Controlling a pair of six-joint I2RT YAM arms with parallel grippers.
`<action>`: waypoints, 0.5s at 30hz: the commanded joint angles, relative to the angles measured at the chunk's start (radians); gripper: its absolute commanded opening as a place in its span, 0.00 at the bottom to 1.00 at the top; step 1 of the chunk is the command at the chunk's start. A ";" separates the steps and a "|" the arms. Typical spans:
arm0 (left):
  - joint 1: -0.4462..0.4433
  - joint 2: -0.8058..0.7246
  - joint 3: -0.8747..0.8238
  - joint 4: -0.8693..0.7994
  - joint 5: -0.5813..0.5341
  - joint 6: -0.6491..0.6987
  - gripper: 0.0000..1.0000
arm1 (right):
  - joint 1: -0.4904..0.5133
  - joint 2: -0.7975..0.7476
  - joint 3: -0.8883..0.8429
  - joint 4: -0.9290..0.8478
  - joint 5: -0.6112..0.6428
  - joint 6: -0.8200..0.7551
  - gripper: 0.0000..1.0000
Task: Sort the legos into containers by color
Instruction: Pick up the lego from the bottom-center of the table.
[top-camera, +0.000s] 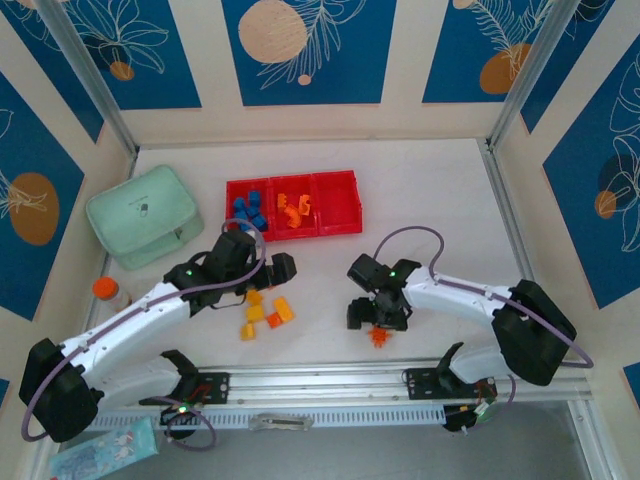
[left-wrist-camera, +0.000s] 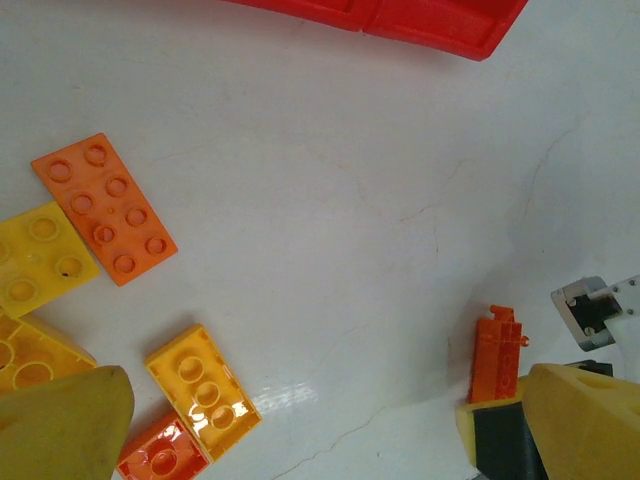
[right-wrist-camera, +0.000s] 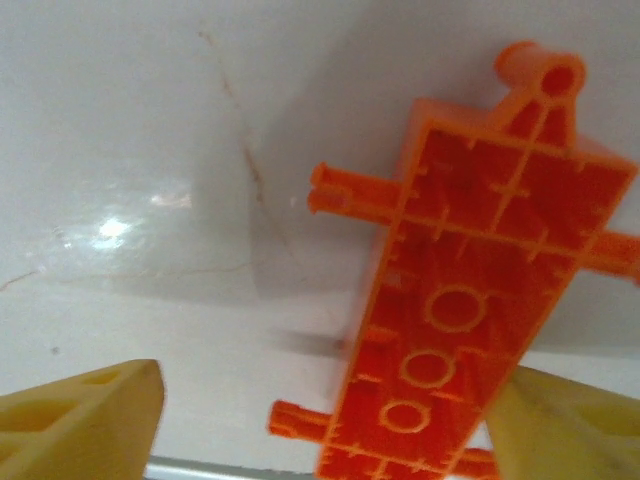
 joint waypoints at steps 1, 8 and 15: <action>-0.009 0.004 0.002 0.012 -0.014 -0.009 0.99 | 0.004 0.030 0.038 -0.052 0.070 0.024 0.73; -0.010 0.005 0.003 0.012 -0.017 -0.005 0.99 | 0.013 0.087 0.062 -0.059 0.120 0.038 0.62; -0.010 0.018 0.013 0.014 -0.011 -0.001 0.99 | 0.016 0.096 0.056 -0.030 0.112 0.061 0.43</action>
